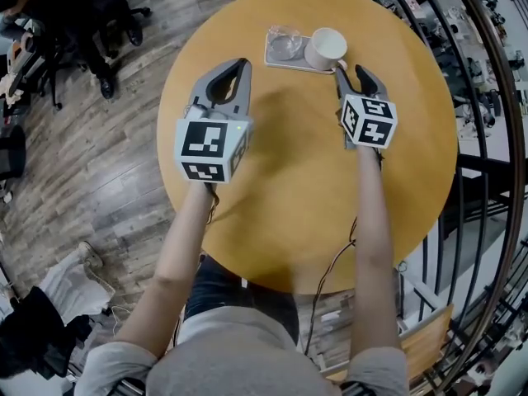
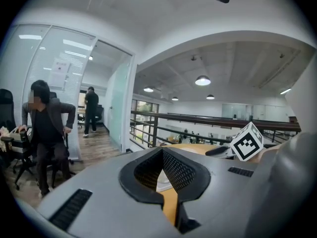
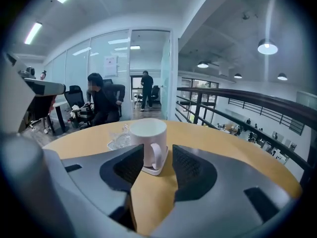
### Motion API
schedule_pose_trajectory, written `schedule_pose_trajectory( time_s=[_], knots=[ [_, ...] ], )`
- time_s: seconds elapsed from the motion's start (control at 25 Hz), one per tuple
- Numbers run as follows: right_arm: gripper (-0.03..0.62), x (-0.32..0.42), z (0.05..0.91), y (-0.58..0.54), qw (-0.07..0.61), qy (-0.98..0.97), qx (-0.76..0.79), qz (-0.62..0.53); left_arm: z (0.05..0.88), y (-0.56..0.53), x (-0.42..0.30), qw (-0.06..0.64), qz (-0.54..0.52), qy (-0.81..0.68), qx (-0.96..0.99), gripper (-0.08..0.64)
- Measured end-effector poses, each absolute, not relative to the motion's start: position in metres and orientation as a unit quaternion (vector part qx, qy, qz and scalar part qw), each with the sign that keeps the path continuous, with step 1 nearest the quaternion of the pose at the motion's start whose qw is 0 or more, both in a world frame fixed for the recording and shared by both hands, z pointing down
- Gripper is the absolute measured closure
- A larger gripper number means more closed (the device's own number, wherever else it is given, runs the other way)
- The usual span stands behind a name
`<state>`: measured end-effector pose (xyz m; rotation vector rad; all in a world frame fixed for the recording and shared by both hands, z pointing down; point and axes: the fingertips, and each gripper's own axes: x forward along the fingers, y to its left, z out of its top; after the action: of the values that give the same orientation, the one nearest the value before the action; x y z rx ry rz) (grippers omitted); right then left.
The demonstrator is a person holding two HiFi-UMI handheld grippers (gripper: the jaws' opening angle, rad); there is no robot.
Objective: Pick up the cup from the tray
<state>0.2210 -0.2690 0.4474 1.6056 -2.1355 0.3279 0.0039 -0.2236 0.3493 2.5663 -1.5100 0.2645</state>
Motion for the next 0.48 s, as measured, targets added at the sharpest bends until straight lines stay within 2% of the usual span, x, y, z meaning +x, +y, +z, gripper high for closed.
schedule_pose_trajectory(
  time_s=[0.36, 0.44, 0.48],
  knots=[
    [0.433, 0.222, 0.475, -0.283, 0.244, -0.796, 0.54, 0.121, 0.36, -0.232, 0.014, 0.086, 0.087, -0.504, 0.855, 0.554],
    [0.471, 0.222, 0.476, -0.282, 0.243, -0.799, 0.538, 0.114, 0.361, -0.231, 0.014, 0.086, 0.087, -0.505, 0.854, 0.554],
    [0.536, 0.222, 0.477, -0.281, 0.244, -0.799, 0.538, 0.108, 0.362, -0.232, 0.014, 0.086, 0.087, -0.506, 0.854, 0.554]
  ],
)
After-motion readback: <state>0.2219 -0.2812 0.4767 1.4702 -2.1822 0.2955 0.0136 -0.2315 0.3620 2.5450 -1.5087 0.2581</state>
